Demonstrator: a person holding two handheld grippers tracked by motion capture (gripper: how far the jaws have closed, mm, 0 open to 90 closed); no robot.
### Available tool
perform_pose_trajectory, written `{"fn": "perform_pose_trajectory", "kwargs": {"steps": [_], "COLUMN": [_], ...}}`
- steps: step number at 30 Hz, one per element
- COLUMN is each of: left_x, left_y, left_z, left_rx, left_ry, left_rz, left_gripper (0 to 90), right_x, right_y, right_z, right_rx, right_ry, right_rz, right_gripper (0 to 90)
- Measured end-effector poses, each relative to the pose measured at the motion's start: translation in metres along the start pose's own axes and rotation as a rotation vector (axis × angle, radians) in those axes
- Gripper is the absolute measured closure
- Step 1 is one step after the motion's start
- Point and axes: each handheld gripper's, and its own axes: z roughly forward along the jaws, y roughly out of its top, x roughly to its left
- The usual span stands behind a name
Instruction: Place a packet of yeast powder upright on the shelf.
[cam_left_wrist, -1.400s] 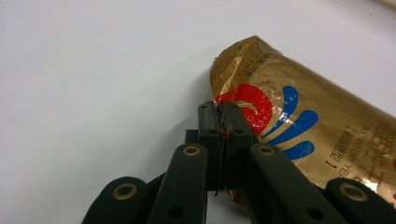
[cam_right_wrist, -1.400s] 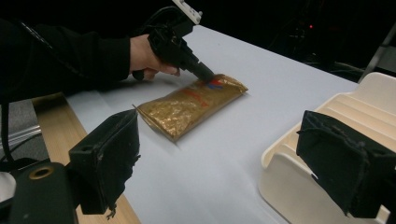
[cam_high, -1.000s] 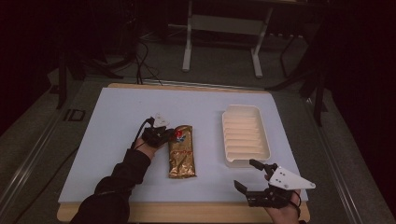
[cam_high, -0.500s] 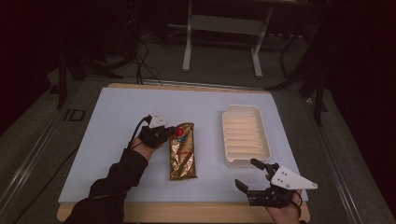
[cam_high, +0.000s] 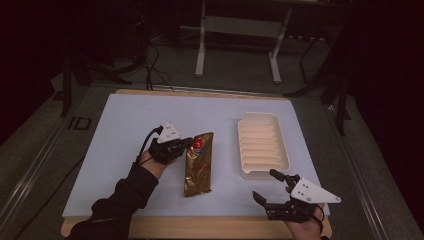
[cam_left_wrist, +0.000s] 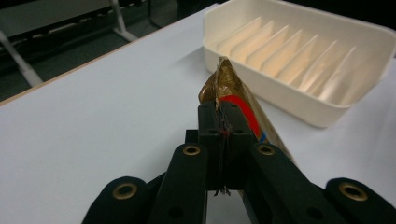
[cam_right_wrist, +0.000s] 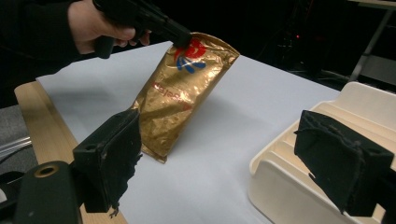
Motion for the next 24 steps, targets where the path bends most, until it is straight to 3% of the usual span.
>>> {"fn": "perform_pose_trajectory", "kwargs": {"steps": [19,24], "left_x": [-0.029,-0.033], "left_y": [0.010,0.012], "left_z": [-0.019,-0.021], "left_rx": [-0.041,-0.041], "left_ry": [-0.083,-0.089], "left_rz": [0.017,0.026], "left_gripper": [89.3,89.3], "right_x": [0.001,0.000], "right_y": [0.001,0.001], "right_z": [-0.001,-0.002], "right_rx": [-0.003,-0.005], "right_ry": [-0.005,-0.011], "right_rz": [-0.003,-0.002], "right_gripper": [14.6,14.6]}}
